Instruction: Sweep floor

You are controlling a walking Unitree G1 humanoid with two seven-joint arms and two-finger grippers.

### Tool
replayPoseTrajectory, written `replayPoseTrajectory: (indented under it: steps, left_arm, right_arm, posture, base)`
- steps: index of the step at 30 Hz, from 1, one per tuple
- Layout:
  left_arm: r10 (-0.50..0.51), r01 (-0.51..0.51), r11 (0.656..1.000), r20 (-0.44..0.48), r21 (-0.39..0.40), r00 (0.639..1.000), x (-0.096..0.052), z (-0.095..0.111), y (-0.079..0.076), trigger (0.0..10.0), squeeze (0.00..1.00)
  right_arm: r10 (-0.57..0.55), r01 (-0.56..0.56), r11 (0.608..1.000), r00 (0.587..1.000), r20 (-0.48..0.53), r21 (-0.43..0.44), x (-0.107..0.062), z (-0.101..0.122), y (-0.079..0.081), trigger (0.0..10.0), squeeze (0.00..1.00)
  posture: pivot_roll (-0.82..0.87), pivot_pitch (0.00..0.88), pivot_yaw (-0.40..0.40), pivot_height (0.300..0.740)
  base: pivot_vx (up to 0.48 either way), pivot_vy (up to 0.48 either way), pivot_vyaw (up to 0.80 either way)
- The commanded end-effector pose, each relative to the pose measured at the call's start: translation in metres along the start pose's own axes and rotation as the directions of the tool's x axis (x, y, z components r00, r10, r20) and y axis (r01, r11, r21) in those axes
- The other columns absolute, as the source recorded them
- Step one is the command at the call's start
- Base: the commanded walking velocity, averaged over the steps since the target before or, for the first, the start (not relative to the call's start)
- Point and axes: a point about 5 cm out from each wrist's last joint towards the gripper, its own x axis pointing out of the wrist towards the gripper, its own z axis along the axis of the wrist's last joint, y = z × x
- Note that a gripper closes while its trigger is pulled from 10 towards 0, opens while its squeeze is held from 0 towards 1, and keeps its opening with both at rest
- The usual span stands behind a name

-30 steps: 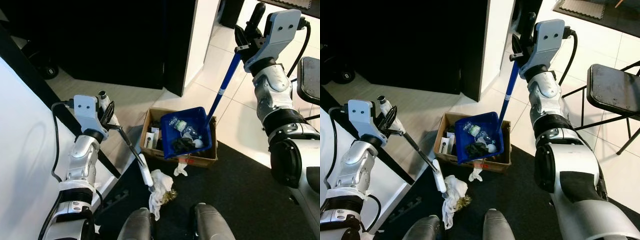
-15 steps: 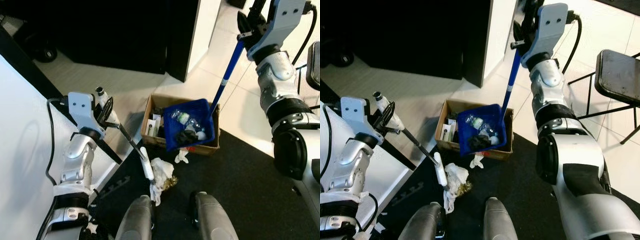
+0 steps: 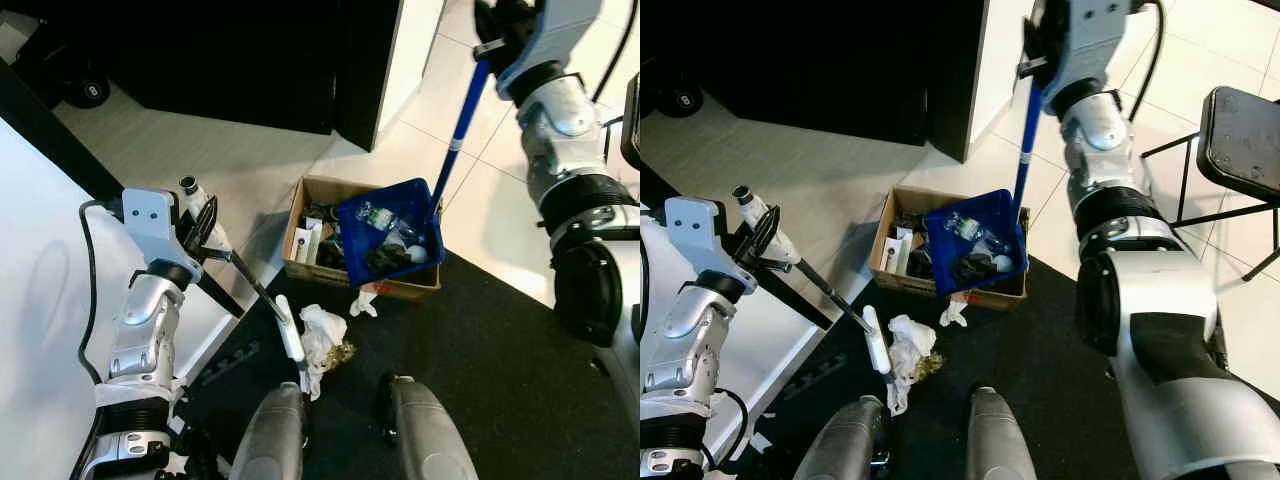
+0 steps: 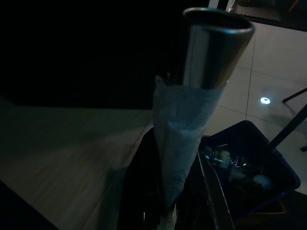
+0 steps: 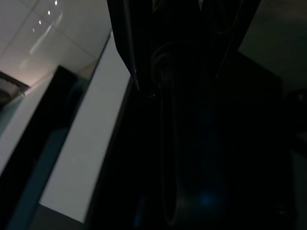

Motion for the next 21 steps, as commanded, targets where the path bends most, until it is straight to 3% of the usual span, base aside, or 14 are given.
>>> replayPoseTrajectory:
  steps: [1,7,13,18,21]
  left_arm:
    - [0.006,-0.006,1.0,0.005,0.015,1.0,-0.003,0.004,0.004,10.0,0.0]
    - [0.007,-0.007,1.0,0.009,0.016,1.0,-0.002,0.005,0.003,10.0,0.0]
    - [0.006,-0.006,1.0,0.009,0.016,1.0,-0.002,0.005,0.003,10.0,0.0]
    - [0.003,-0.003,1.0,0.008,0.015,1.0,-0.001,0.006,0.003,10.0,0.0]
    - [0.002,-0.002,1.0,0.008,0.015,1.0,-0.001,0.005,0.003,10.0,0.0]
  right_arm:
    - [0.038,-0.035,0.997,0.998,0.046,-0.073,0.005,0.011,0.002,10.0,0.0]
    - [-0.022,0.036,0.989,0.995,0.097,-0.141,0.01,0.024,-0.001,10.0,0.0]
    - [-0.058,0.074,0.981,0.994,0.095,-0.181,0.011,0.026,-0.006,10.0,0.0]
    - [-0.134,0.155,0.953,0.986,0.096,-0.26,0.011,0.032,-0.02,10.0,0.0]
    - [-0.125,0.148,0.949,0.987,0.099,-0.279,0.011,0.033,-0.019,10.0,0.0]
  posture:
    - [0.11,0.192,-0.032,0.74]
    - [0.11,0.183,-0.031,0.74]
    - [0.11,0.183,-0.029,0.74]
    - [0.11,0.182,-0.026,0.74]
    - [0.1,0.182,-0.027,0.74]
  base:
    - [0.0,0.0,0.0]
    - [0.0,0.0,0.0]
    - [0.0,0.0,0.0]
    - [0.0,0.0,0.0]
    - [0.0,0.0,0.0]
